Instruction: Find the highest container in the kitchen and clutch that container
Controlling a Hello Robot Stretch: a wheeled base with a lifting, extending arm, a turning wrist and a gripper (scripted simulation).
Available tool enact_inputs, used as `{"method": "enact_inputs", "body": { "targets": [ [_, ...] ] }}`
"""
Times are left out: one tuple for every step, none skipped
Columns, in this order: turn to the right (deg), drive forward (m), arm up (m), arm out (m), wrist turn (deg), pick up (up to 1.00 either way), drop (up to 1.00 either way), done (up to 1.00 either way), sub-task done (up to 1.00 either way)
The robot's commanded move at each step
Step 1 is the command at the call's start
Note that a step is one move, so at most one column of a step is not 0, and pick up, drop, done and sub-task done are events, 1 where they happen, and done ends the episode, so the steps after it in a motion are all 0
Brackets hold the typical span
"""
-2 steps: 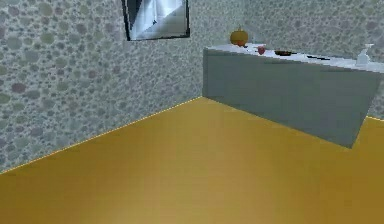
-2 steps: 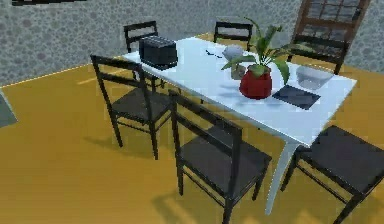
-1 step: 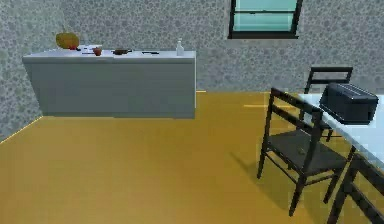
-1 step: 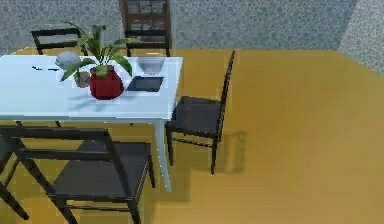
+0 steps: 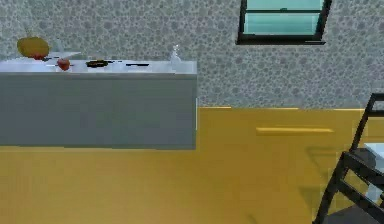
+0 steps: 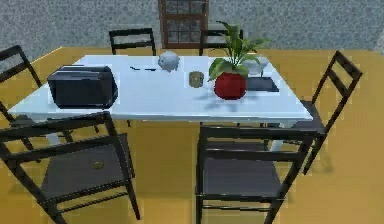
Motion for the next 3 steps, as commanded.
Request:
{"method": "enact_inputs", "body": {
  "targets": [
    [45.0,0.0,0.0,0.0,0.0,0.0,0.0,0.0,0.0],
    [-42.0,0.0,0.0,0.0,0.0,0.0,0.0,0.0,0.0],
    [0.0,1.0,0.0,0.0,0.0,0.0,0.0,0.0,0.0]
  ]
}}
